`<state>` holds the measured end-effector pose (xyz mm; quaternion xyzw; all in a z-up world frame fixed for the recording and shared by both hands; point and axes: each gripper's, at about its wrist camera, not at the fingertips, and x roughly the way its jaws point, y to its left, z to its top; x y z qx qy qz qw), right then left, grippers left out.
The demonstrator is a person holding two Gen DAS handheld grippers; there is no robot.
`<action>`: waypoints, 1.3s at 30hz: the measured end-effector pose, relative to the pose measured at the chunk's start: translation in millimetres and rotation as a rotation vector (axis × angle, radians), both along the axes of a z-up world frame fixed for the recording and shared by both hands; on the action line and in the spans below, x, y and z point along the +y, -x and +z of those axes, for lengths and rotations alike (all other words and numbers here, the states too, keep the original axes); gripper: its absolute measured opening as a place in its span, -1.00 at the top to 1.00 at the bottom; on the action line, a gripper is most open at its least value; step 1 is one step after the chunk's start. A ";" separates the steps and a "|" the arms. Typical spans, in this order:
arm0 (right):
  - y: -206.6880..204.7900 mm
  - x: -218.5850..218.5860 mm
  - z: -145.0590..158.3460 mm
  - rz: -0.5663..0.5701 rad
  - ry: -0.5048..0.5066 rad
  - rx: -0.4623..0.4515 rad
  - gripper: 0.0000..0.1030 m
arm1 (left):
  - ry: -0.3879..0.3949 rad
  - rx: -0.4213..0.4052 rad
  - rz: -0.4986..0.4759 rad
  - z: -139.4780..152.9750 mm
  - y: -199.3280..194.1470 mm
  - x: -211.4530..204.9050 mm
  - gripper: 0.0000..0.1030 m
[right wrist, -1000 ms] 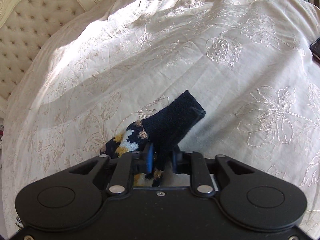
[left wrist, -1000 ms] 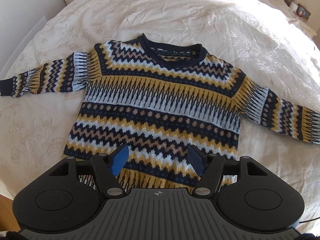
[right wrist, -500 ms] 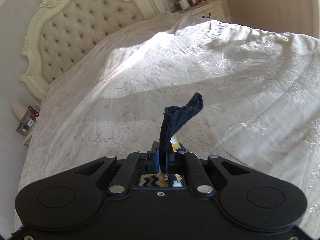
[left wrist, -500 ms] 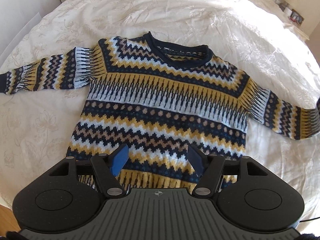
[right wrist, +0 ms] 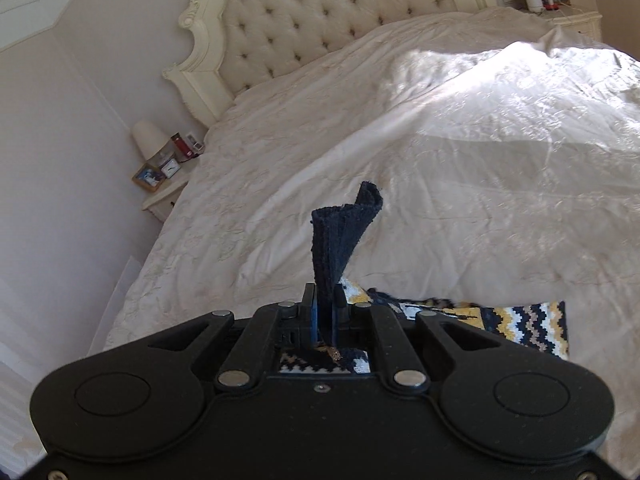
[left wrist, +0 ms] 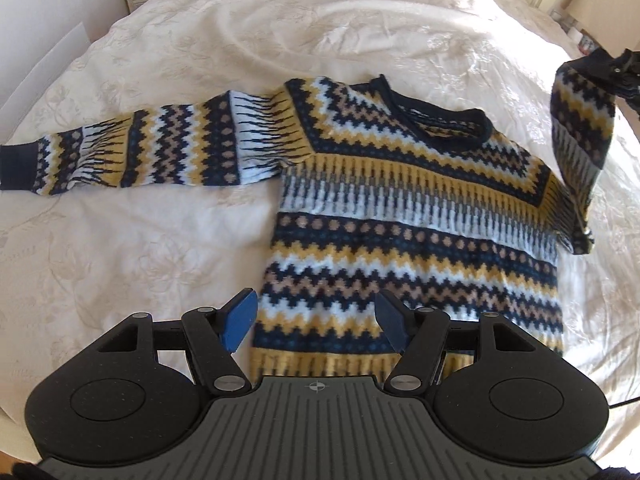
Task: Fold small clothes
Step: 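Carry the held sleeve across the sweater body and open the right gripper, then move the left gripper toward the other sleeve cuff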
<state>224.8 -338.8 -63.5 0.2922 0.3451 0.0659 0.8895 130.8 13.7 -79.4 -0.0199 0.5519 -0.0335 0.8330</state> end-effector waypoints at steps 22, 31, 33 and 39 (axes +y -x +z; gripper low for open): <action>-16.4 186.1 -65.1 0.300 0.078 0.058 -0.09 | 0.019 -0.020 0.054 -23.0 -41.6 90.6 -0.24; 19.0 112.1 -90.6 0.169 0.104 0.180 -0.09 | 0.028 -0.042 -0.005 -37.9 -74.6 42.3 -0.24; 29.5 91.7 -97.8 0.132 0.108 0.208 -0.09 | 0.016 -0.046 -0.030 -45.8 -83.0 29.8 -0.24; 47.2 40.4 -115.7 0.042 0.134 0.270 -0.10 | -0.017 -0.049 -0.118 -66.9 -108.1 -9.5 -0.24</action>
